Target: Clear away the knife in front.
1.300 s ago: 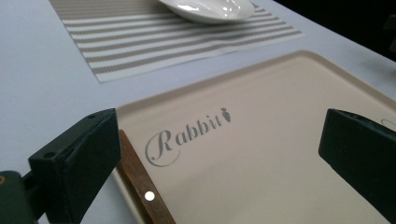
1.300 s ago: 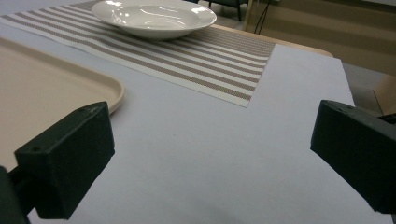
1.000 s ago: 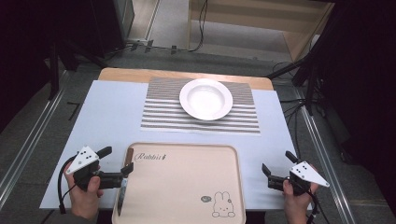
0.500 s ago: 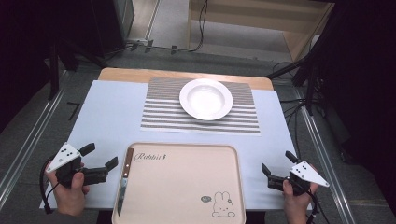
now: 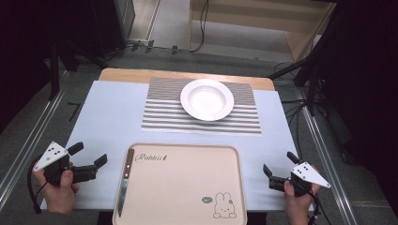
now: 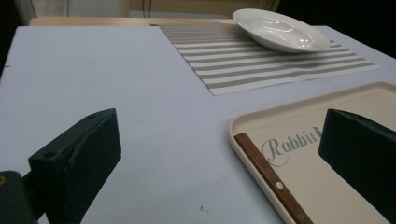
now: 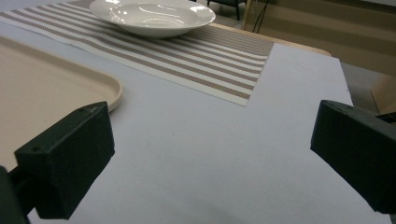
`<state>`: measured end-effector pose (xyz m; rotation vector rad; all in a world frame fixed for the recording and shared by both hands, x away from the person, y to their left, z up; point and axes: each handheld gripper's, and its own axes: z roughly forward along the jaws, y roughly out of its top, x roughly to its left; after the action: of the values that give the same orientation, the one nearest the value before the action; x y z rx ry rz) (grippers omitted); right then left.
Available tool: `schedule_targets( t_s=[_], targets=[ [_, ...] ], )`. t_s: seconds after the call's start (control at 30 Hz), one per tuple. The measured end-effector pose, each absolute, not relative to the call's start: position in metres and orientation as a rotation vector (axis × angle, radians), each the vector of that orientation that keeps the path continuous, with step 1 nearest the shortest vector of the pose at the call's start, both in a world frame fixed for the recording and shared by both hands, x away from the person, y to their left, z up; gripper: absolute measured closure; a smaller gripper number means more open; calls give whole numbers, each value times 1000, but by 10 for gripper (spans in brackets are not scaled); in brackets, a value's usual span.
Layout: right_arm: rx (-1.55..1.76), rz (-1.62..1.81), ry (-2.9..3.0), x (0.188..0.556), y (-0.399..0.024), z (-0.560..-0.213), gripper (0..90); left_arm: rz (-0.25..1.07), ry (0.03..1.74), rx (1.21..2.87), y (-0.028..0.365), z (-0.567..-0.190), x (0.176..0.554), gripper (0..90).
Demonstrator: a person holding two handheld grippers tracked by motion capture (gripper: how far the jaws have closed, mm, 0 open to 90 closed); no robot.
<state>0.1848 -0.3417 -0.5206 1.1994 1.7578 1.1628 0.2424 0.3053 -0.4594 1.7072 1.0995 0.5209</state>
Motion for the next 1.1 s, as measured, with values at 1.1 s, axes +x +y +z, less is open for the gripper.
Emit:
schedule_targets(
  t_s=[1.1],
  targets=[
    [1218, 1169, 1741, 185, -343, -521, 0, 550, 1164, 1619, 341, -489, 251, 0]
  ],
)
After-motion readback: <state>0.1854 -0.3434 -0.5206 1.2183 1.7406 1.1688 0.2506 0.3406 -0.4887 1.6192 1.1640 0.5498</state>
